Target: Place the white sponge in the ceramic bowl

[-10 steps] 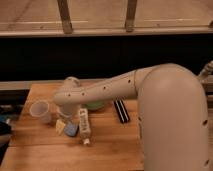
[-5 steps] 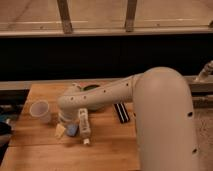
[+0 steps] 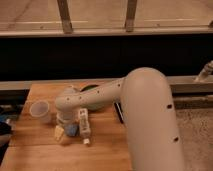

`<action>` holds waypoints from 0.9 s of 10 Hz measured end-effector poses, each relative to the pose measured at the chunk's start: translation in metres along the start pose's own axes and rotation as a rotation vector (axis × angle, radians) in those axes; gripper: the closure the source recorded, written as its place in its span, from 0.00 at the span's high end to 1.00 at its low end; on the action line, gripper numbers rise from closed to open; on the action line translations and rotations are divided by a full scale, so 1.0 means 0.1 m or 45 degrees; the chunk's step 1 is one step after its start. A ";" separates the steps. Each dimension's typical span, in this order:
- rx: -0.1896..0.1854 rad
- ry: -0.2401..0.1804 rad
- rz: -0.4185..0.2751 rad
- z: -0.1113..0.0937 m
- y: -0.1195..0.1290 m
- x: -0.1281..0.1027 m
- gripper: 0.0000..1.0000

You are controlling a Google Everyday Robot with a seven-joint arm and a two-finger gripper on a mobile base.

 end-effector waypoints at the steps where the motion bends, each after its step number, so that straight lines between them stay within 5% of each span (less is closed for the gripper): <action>1: 0.020 0.043 0.003 0.09 0.00 0.00 0.80; 4: 0.099 0.115 0.035 0.22 -0.01 0.01 0.69; 9: 0.100 0.117 0.045 0.18 -0.05 0.04 0.16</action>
